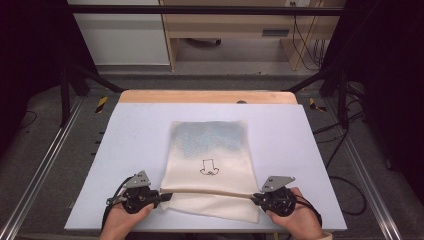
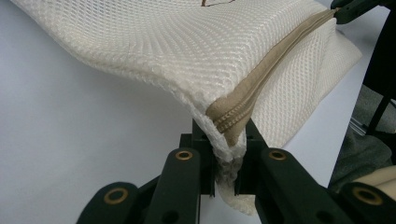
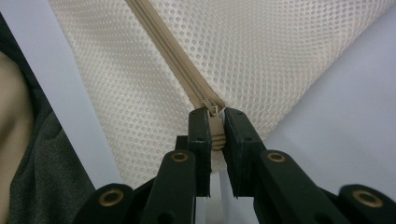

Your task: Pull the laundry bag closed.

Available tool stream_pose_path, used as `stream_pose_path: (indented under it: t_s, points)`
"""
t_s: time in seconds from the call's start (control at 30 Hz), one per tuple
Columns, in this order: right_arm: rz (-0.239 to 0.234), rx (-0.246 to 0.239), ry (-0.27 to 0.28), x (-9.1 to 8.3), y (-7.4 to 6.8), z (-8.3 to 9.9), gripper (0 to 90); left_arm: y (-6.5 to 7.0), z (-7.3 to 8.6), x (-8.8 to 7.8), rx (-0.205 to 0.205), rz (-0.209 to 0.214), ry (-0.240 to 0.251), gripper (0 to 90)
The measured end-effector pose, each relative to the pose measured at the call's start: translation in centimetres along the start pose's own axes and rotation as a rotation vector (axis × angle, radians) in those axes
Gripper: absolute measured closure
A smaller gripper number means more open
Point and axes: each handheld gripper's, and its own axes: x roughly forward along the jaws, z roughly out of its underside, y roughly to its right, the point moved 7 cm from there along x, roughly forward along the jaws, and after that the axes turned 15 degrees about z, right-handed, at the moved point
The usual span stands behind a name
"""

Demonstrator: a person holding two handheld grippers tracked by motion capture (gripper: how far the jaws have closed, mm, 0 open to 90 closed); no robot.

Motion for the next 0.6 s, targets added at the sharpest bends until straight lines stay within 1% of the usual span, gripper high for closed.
stream_pose_path:
  t_s: [0.17,0.27,0.3,0.37,0.43,0.53,0.6]
  points:
    - [0.005,0.004,-0.002,0.04,0.19,0.18,81.6,0.13,0.07,0.17,0.002,0.002,-0.008,81.6]
    - [0.035,-0.005,-0.002,0.09,0.44,0.18,81.6,0.38,0.34,0.65,0.005,0.004,-0.032,81.5]
    - [0.037,-0.005,-0.004,0.16,0.54,0.25,81.6,0.45,0.38,0.78,0.005,0.005,-0.036,81.4]
    - [0.037,0.001,-0.017,0.24,0.69,0.47,81.6,0.49,0.42,0.86,0.005,0.007,-0.04,81.4]
    - [0.033,0.003,-0.011,0.3,0.67,0.47,81.6,0.47,0.42,0.84,0.004,0.006,-0.039,81.3]
    - [0.032,0.004,-0.018,0.28,0.52,0.45,81.5,0.36,0.44,0.72,0.001,0.002,-0.037,81.0]
    - [0.024,0.003,-0.015,0.35,0.46,0.45,80.9,0.41,0.43,0.67,-0.006,0.012,-0.028,79.9]
